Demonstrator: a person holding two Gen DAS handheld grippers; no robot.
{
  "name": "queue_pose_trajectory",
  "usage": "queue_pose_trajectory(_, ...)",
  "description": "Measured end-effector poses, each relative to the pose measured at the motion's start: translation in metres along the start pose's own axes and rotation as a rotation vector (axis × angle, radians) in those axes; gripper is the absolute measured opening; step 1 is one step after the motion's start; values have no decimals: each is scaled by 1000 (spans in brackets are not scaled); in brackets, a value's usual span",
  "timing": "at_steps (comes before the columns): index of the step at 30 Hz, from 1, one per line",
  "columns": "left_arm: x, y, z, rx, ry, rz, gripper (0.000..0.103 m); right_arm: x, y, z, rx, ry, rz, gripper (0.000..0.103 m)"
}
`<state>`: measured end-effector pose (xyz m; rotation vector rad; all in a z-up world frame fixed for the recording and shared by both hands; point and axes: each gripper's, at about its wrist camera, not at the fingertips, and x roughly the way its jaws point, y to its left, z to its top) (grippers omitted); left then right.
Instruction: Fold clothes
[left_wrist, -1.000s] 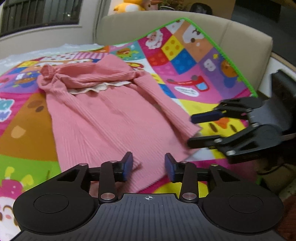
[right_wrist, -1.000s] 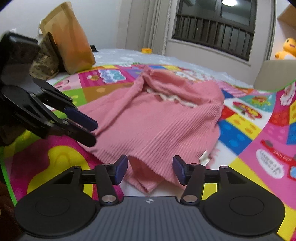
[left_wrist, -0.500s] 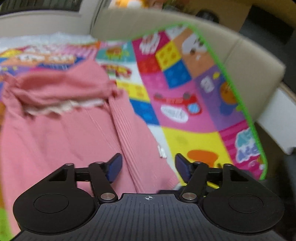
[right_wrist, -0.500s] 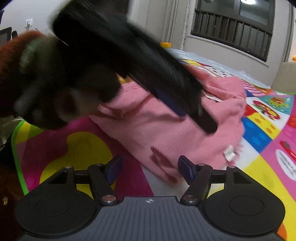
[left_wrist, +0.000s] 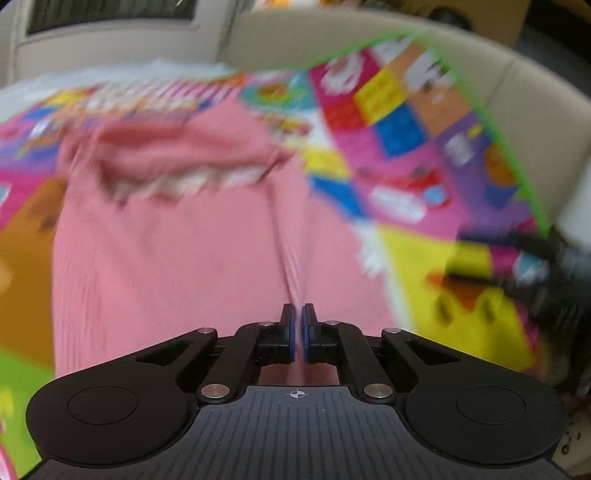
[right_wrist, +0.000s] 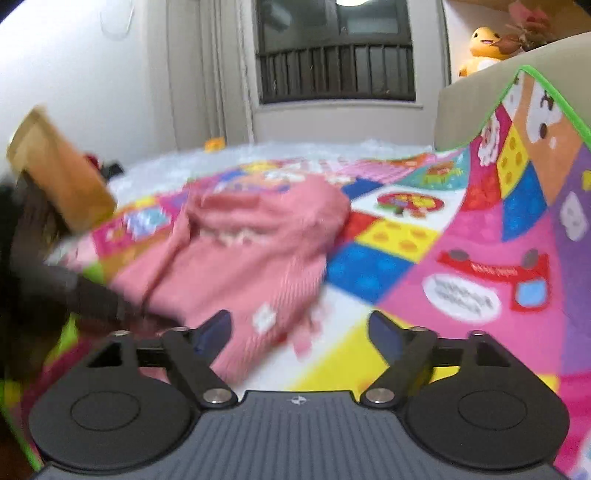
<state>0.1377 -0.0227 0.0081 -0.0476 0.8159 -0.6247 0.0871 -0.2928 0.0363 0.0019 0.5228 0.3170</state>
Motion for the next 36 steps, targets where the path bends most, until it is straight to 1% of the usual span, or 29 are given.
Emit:
queue_pose_trajectory(2, -3, 5, -7, -15, -5, -9, 5, 22, 4, 8, 9, -11, -12, 86)
queue_pose_trajectory(4, -8, 7, -8, -27, -18, -19, 5, 52, 15, 12, -23, 53, -45, 88)
queue_pose_trajectory(6, -16, 7, -6, -27, -38, -31, 12, 83, 26, 14, -63, 129, -81, 93)
queue_pose_trajectory(7, -25, 8, -5, -24, -60, -39, 16, 95, 34, 12, -91, 166, -105, 94)
queue_pose_trajectory(9, -44, 12, -3, -15, -120, -46, 23, 103, 43, 6, -127, 174, -140, 102)
queue_pose_trajectory(10, -55, 15, -2, -10, -153, -45, 32, 104, 45, 5, -133, 175, -147, 102)
queue_pose_trajectory(11, -62, 19, -1, -7, -181, -31, 44, 104, 43, 5, -122, 181, -146, 103)
queue_pose_trajectory(13, -71, 31, 1, -12, -224, 11, 51, 104, 39, 5, -86, 195, -135, 103)
queue_pose_trajectory(15, -67, 45, 2, -55, -221, 35, 53, 104, 35, 4, -55, 203, -123, 103)
queue_pose_trajectory(18, -54, 62, -3, -118, -188, 67, 58, 102, 37, 3, -60, 199, -124, 103)
queue_pose_trajectory(21, -37, 65, -12, -139, -148, 70, 60, 104, 35, 3, -55, 202, -122, 103)
queue_pose_trajectory(22, -36, 64, -13, -129, -147, 67, 64, 105, 35, 3, -54, 203, -120, 103)
queue_pose_trajectory(23, -35, 62, -15, -120, -146, 65, 70, 105, 34, 3, -52, 204, -119, 103)
queue_pose_trajectory(25, -33, 58, -17, -100, -145, 59, 76, 105, 34, 4, -51, 206, -119, 103)
queue_pose_trajectory(29, -29, 50, -21, -63, -142, 47, 77, 105, 33, 3, -43, 202, -118, 103)
queue_pose_trajectory(34, -35, 48, -28, -86, -131, 8, 77, 102, 29, 1, 18, 194, -120, 103)
queue_pose_trajectory(36, -38, 47, -32, -93, -124, -10, 78, 99, 24, -3, 54, 186, -99, 103)
